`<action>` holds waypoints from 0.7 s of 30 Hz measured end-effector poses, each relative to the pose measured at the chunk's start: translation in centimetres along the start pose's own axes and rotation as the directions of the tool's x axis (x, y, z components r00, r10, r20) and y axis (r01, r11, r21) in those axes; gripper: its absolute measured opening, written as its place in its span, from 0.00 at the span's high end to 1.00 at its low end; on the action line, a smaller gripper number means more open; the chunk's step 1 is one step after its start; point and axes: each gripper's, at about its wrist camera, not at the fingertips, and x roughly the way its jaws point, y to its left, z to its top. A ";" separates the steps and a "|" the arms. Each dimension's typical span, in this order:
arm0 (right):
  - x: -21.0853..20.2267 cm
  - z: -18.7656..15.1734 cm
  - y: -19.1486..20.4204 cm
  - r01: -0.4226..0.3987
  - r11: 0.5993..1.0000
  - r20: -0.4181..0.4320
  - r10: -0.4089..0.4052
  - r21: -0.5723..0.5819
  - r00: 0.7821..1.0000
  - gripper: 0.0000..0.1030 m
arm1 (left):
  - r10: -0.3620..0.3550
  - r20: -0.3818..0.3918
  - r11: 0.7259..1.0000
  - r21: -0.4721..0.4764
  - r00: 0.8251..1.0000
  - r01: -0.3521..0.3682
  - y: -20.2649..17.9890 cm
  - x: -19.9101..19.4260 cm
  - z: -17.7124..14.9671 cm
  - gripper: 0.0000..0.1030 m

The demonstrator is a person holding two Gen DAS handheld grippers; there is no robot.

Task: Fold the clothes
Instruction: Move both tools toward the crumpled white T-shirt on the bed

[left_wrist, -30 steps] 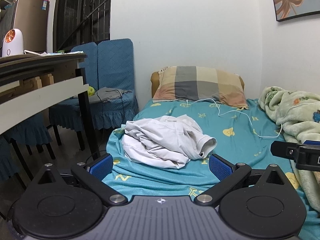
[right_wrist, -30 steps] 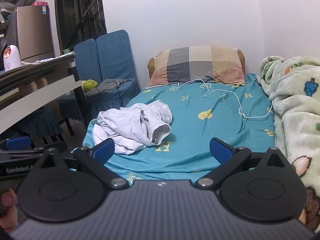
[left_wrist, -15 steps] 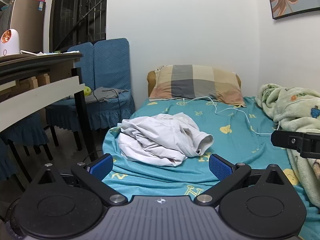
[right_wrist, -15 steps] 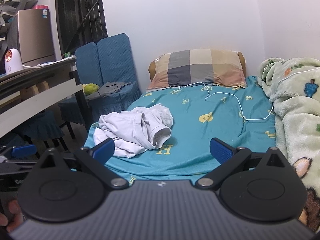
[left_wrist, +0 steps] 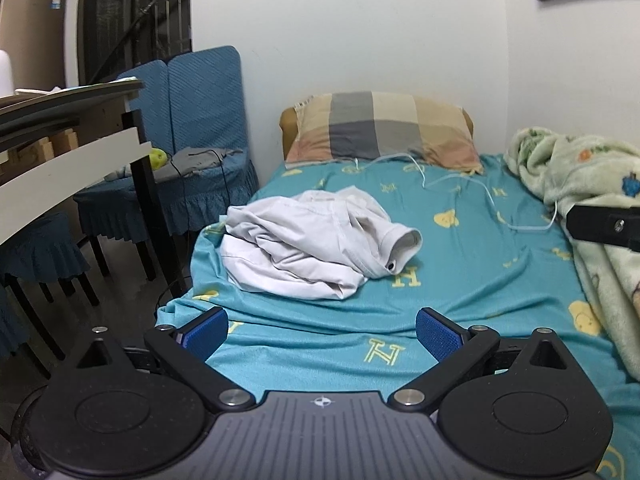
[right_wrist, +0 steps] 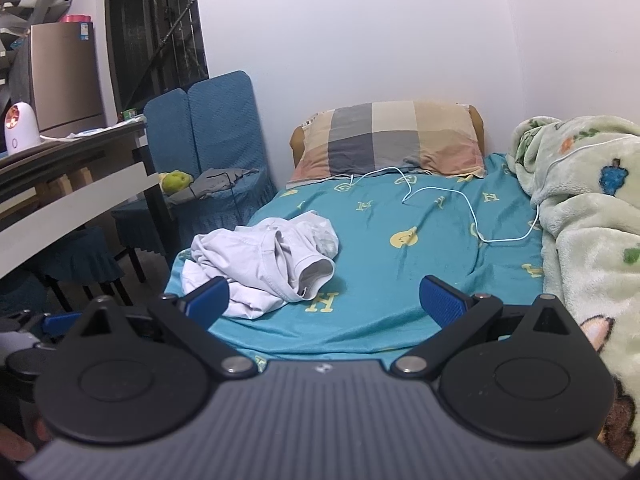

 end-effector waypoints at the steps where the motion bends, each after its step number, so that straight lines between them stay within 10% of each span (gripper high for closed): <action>1: 0.0 0.0 -0.2 0.001 1.000 -0.002 -0.001 0.006 1.000 0.00 | 0.000 -0.008 1.000 0.005 1.000 0.000 -0.2 0.4 0.1 0.02; 21: 1.3 -1.5 -3.3 0.035 0.982 -0.083 -0.020 0.185 0.996 0.00 | 0.025 -0.095 0.996 0.085 0.995 -0.017 -2.6 16.3 5.9 0.19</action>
